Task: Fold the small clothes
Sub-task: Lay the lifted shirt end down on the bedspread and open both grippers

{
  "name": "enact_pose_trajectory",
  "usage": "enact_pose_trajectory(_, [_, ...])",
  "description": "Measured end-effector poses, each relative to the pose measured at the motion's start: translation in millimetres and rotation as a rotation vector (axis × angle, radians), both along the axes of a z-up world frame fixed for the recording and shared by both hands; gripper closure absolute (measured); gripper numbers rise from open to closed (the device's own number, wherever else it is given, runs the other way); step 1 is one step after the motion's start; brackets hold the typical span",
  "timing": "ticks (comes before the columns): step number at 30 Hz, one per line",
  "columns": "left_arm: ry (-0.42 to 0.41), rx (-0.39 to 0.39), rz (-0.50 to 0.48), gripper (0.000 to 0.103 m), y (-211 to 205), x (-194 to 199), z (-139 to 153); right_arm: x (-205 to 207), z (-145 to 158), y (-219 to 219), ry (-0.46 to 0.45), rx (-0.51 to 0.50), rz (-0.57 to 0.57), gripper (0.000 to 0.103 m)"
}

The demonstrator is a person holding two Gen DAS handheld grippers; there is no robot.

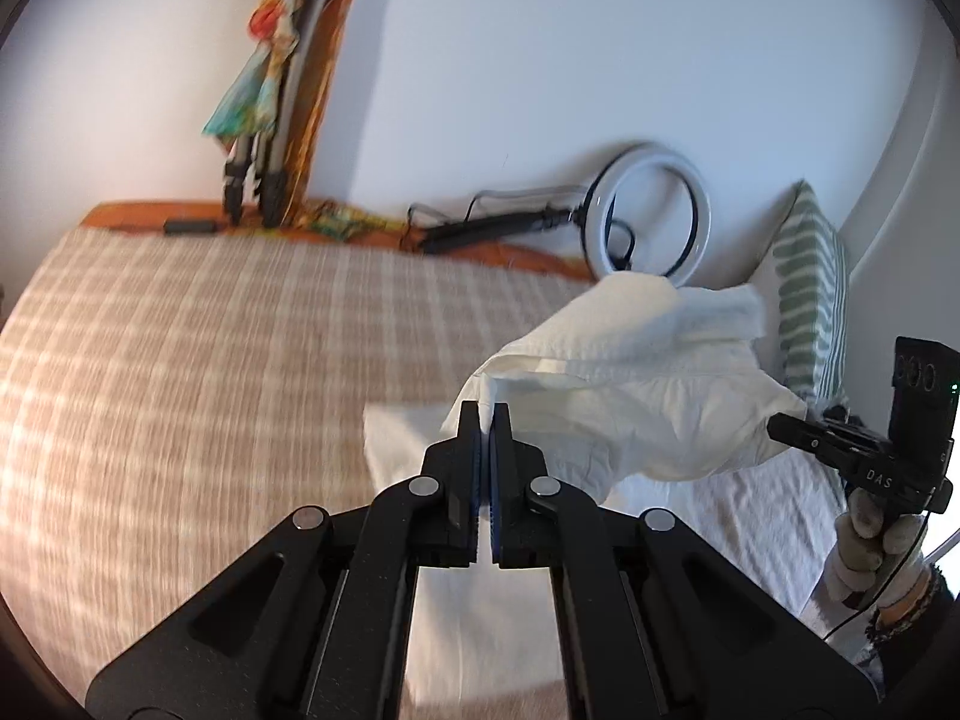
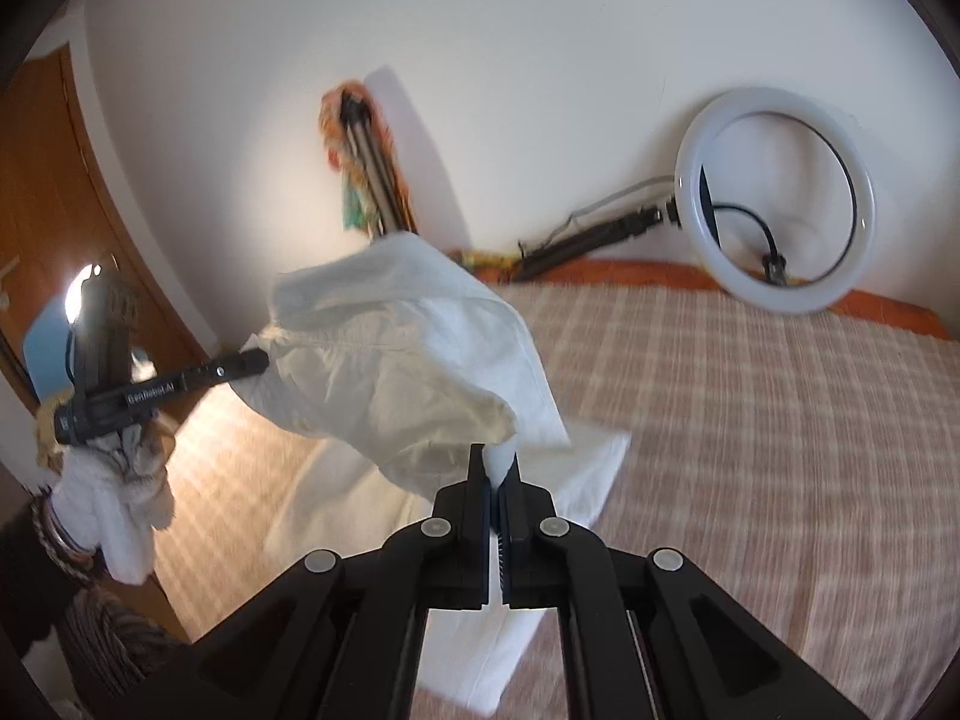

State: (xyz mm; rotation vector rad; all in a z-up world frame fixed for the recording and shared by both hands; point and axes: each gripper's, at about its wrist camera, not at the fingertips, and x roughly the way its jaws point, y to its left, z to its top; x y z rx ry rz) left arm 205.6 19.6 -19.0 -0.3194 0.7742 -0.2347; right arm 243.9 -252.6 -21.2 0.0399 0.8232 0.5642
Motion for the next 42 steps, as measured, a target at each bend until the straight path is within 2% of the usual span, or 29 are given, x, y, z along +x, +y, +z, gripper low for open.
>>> enact_pose_trajectory(8, [0.036, 0.126, -0.047, 0.103, -16.3, -52.0, -37.5, -51.6, -42.3, 3.9, 0.009, -0.081, 0.011, 0.103])
enact_pose_trajectory(13, [0.075, 0.179, -0.08, 0.103, -18.4, -76.4, -52.7, -78.7, -57.1, 11.9, -0.014, -0.182, 0.072, 0.101])
enact_pose_trajectory(15, [0.089, 0.19, -0.093, 0.103, -15.9, -85.9, -53.8, -87.7, -59.5, 10.4, 0.002, -0.205, 0.087, 0.095])
enact_pose_trajectory(17, [0.093, 0.193, -0.103, 0.099, -10.9, -96.9, -52.8, -95.8, -59.3, 3.1, 0.001, -0.219, 0.079, 0.08])
enact_pose_trajectory(19, [0.086, 0.208, -0.102, 0.099, -4.8, -108.3, -49.9, -100.2, -59.7, -6.5, 0.022, -0.201, 0.07, 0.077])
enact_pose_trajectory(21, [0.085, 0.185, -0.073, 0.099, 4.0, -114.3, -44.8, -101.8, -56.6, -19.4, 0.039, -0.168, 0.048, 0.076])
enact_pose_trajectory(24, [0.058, 0.124, -0.03, 0.099, 12.6, -112.8, -31.3, -96.6, -45.4, -38.0, 0.044, -0.068, -0.021, 0.075])
enact_pose_trajectory(28, [0.018, 0.116, -0.034, 0.099, 2.7, -95.8, -14.9, -83.9, -31.7, -40.0, 0.028, 0.023, -0.057, 0.074])
enact_pose_trajectory(30, [0.015, 0.109, -0.05, 0.099, -4.7, -85.8, -14.3, -74.6, -28.8, -26.5, 0.017, 0.012, -0.044, 0.073])
enact_pose_trajectory(33, [0.057, 0.097, -0.078, 0.099, -18.0, -65.3, -27.1, -59.0, -37.7, 0.2, 0.037, -0.015, -0.007, 0.073])
enact_pose_trajectory(36, [0.101, 0.162, -0.084, 0.099, -26.4, -52.6, -52.7, -46.5, -57.0, 23.1, 0.052, -0.108, 0.004, 0.073])
enact_pose_trajectory(40, [0.196, 0.234, -0.096, 0.099, -24.8, -54.7, -96.1, -35.9, -90.6, 25.8, 0.131, -0.18, 0.004, 0.073])
enact_pose_trajectory(42, [0.176, 0.246, -0.099, 0.099, -22.5, -61.1, -98.9, -36.8, -97.3, 21.9, 0.145, -0.193, 0.01, 0.073])
